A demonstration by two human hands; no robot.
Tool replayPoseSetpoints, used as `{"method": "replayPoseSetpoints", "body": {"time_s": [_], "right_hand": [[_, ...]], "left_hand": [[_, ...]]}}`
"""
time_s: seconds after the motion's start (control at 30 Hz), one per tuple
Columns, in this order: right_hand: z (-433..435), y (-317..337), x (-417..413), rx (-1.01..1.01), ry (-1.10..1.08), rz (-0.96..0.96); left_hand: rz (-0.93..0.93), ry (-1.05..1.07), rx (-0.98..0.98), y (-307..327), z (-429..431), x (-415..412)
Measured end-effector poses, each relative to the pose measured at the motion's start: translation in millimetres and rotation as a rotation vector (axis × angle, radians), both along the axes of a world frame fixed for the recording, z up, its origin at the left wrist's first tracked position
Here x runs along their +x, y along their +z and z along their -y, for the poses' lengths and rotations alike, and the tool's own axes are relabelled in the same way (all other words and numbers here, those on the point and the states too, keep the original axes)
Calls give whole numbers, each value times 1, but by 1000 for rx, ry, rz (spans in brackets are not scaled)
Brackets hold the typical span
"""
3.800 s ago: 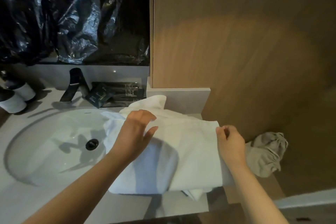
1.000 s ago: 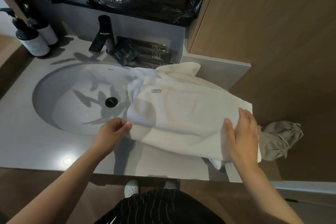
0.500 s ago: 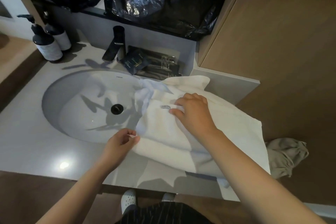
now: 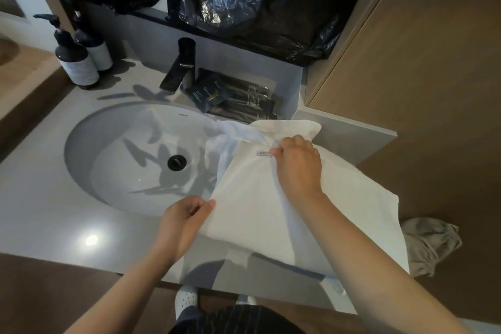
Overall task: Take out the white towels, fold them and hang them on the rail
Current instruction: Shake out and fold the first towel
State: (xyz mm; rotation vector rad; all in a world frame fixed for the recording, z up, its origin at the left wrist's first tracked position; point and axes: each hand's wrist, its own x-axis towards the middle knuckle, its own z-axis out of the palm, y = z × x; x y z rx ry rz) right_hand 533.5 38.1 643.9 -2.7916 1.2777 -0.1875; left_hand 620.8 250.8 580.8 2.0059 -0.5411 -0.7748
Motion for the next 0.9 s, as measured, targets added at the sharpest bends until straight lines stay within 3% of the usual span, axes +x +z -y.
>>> {"method": "replayPoseSetpoints", "body": {"time_s": [0.27,0.53,0.67,0.77,0.9], "right_hand": [[-1,1,-7,-8,234,-50],[-2,17,-14,67,377,-100],[-11,33,-28,305,507,-28],[-14,22,-28,247,535,-116],[-8,-3,-10,21,446,-236]], "left_hand": [[-7,-8,84,-6,5,1],[-593,60,-37,-6,6,0],[-737,110,-93,-1,5,4],[-751,35,-129,1,1,6],[-574,-35,-25,5,-2,-3]]}}
